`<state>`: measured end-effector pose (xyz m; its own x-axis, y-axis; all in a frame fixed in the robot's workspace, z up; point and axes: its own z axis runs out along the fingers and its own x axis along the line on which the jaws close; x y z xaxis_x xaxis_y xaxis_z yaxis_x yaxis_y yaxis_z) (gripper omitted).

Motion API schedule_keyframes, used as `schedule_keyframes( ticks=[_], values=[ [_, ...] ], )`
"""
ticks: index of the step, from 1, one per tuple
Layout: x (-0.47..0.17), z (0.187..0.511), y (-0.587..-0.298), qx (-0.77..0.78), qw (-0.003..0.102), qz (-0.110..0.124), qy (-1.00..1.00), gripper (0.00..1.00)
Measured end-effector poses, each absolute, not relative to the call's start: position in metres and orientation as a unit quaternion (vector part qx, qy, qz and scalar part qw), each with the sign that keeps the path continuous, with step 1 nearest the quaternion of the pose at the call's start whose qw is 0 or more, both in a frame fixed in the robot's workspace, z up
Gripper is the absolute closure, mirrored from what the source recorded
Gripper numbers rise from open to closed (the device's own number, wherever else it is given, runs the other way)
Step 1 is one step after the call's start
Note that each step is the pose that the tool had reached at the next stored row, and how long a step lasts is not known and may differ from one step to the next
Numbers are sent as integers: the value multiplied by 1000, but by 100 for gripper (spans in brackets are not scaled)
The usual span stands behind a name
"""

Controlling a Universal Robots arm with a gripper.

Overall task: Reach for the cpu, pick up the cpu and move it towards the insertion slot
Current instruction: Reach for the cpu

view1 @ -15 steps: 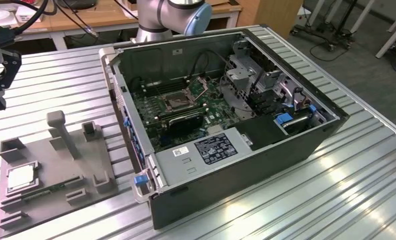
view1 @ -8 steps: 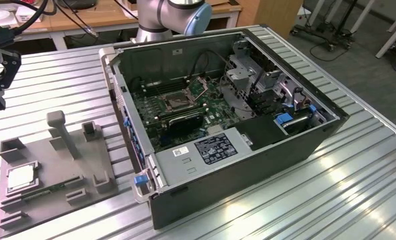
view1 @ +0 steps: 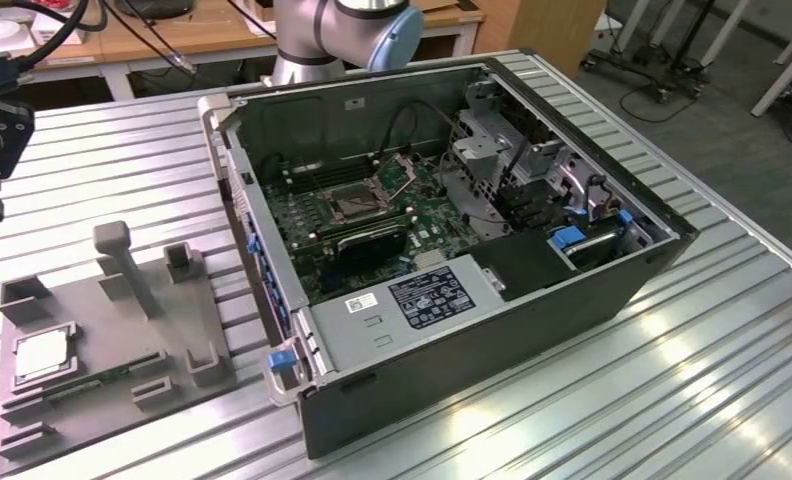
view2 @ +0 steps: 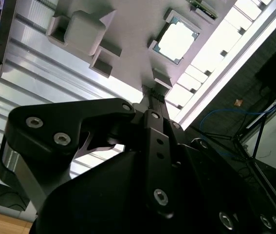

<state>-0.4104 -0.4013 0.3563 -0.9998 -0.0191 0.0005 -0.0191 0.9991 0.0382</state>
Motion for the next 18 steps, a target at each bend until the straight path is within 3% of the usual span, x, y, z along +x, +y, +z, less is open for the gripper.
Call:
schedule_keyframes(
  ticks=[18],
  values=[
    [-413, 356, -401, 10, 0, -19, -1000, 89]
  ],
)
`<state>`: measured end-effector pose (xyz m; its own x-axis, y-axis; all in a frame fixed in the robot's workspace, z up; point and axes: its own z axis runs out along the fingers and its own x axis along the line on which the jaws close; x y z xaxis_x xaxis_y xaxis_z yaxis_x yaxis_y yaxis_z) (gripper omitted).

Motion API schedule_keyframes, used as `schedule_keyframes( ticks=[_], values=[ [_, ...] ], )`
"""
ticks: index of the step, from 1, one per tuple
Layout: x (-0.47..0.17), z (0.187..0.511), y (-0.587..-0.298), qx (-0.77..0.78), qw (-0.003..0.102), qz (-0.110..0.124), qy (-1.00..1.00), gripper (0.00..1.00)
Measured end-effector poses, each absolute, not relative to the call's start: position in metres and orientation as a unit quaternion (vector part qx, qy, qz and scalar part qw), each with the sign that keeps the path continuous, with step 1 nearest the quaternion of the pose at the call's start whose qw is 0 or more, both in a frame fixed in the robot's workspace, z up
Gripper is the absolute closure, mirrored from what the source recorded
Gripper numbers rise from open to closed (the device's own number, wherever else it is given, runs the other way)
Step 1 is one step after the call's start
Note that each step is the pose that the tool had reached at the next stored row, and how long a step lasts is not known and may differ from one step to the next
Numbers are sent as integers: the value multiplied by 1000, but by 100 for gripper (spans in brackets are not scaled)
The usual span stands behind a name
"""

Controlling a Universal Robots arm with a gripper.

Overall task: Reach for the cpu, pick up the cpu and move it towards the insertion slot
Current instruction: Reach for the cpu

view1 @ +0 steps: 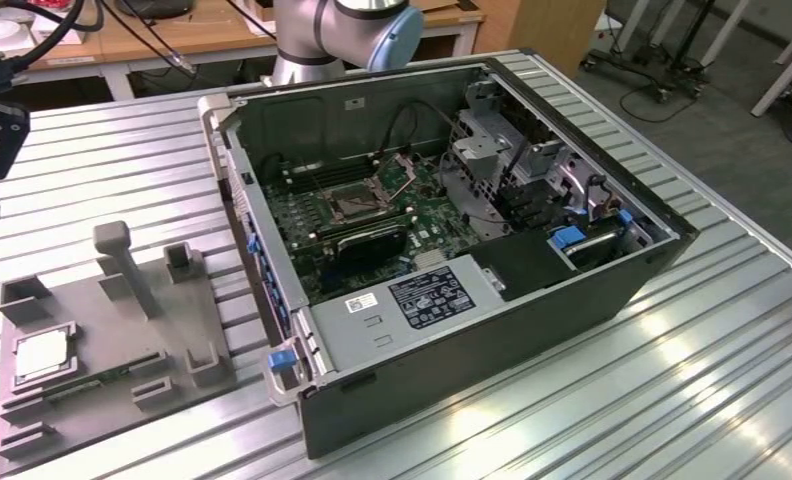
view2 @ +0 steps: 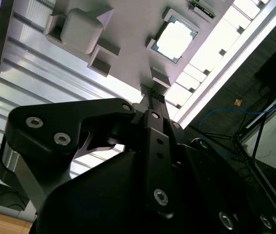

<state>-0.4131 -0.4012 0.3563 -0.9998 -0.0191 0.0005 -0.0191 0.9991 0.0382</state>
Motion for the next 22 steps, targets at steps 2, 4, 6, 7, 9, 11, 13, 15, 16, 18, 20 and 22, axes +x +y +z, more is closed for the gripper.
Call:
schedule_keyframes(
  ticks=[2, 4, 6, 7, 9, 11, 13, 15, 16, 18, 20, 22],
  values=[
    [-414, 356, -401, 9, 0, -19, -1000, 89],
    [-417, 356, -401, 10, 0, -19, -1000, 89],
    [-420, 356, -401, 10, 0, -19, -1000, 89],
    [-421, 356, -401, 10, 0, -19, -1000, 89],
    [-424, 356, -401, 10, 0, -19, -1000, 89],
    [-426, 356, -402, 10, 0, -19, -1000, 89],
    [-428, 356, -403, 10, 0, -19, -1000, 89],
    [-429, 356, -403, 10, 0, -19, -1000, 89],
    [-429, 356, -404, 10, 0, -19, -1000, 89],
    [-430, 356, -404, 10, 0, -19, -1000, 89],
    [-430, 356, -404, 10, 0, -19, -1000, 89],
    [-430, 356, -404, 10, 0, -19, -1000, 89]
  ],
)
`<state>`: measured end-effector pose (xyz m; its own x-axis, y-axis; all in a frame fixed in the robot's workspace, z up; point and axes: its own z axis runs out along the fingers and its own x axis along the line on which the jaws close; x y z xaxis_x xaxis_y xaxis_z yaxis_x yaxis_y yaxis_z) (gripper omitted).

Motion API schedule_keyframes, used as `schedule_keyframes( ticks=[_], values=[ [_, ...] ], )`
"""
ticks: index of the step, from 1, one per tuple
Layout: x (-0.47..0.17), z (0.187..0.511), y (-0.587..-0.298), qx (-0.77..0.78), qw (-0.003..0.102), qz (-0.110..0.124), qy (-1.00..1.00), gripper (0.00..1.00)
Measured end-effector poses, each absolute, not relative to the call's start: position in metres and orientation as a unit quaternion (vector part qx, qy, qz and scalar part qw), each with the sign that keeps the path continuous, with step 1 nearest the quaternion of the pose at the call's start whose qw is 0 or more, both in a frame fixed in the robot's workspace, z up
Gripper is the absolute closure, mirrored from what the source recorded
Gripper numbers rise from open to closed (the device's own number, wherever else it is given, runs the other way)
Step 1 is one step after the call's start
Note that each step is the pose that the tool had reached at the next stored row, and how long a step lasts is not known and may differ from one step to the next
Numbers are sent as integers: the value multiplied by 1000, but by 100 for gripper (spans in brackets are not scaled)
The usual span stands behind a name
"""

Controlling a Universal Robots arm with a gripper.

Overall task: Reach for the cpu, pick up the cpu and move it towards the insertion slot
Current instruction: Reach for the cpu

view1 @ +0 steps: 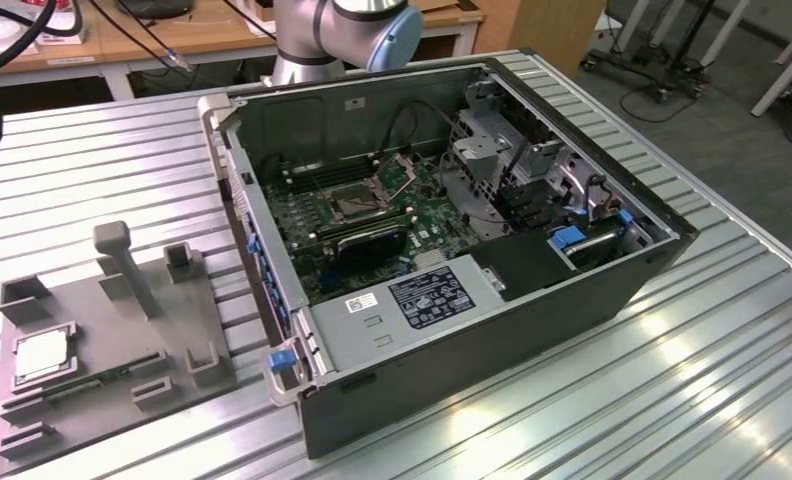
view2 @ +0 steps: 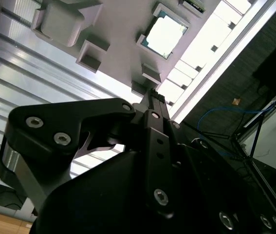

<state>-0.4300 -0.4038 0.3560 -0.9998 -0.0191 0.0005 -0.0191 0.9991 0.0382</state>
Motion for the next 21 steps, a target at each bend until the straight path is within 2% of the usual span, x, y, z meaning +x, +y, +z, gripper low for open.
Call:
schedule_keyframes(
  ticks=[7, 9, 10, 12, 15, 19, 21],
  values=[
    [-431, 356, -404, 10, 0, -19, -1000, 89],
    [-431, 356, -404, 10, 0, -19, -1000, 76],
    [-431, 356, -404, 10, 0, -19, -1000, 76],
    [-431, 356, -404, 10, 0, -19, -1000, 65],
    [-431, 356, -404, 10, 0, -19, -1000, 59],
    [-431, 356, -404, 10, 0, -19, -1000, 36],
    [-432, 356, -404, 10, 0, -19, -1000, 36]
  ],
)
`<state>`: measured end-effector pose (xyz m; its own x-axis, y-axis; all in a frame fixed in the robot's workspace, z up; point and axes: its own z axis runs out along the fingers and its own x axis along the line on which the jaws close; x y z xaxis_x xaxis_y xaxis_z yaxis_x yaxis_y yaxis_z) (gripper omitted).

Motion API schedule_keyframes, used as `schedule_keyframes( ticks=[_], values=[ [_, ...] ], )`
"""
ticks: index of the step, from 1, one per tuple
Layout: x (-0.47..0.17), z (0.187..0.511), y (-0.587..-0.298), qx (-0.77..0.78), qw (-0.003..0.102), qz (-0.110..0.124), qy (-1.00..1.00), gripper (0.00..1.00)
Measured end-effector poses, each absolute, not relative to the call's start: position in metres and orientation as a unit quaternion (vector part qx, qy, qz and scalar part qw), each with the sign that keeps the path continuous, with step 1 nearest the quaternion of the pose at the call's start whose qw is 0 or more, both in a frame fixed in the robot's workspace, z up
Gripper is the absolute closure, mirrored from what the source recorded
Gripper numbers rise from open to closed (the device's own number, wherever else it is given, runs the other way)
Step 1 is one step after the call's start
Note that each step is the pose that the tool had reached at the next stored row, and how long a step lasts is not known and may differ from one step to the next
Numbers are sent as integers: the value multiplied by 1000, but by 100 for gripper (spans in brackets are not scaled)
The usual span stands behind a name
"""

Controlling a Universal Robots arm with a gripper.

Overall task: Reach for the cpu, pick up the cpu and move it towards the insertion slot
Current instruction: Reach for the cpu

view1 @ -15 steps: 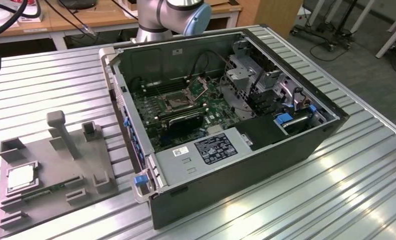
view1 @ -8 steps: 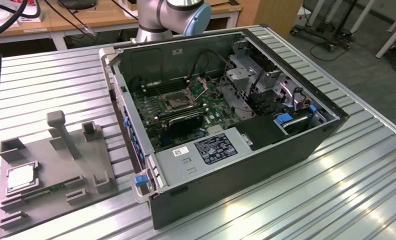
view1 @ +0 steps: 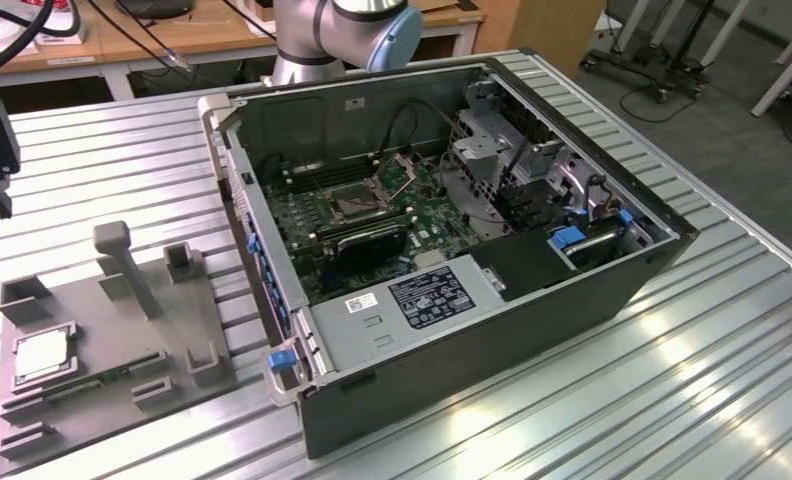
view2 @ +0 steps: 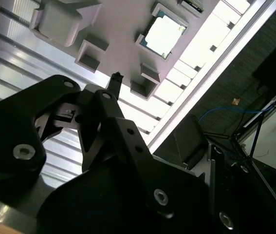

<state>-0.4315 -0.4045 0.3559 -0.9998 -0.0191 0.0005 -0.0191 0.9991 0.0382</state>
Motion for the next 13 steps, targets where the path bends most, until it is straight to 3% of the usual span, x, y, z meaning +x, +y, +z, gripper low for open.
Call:
schedule_keyframes(
  ticks=[1, 13],
  values=[
    [-432, 356, -405, 10, 0, -19, -1000, 29],
    [-433, 353, -407, 10, 0, -19, -1000, 29]
  ],
)
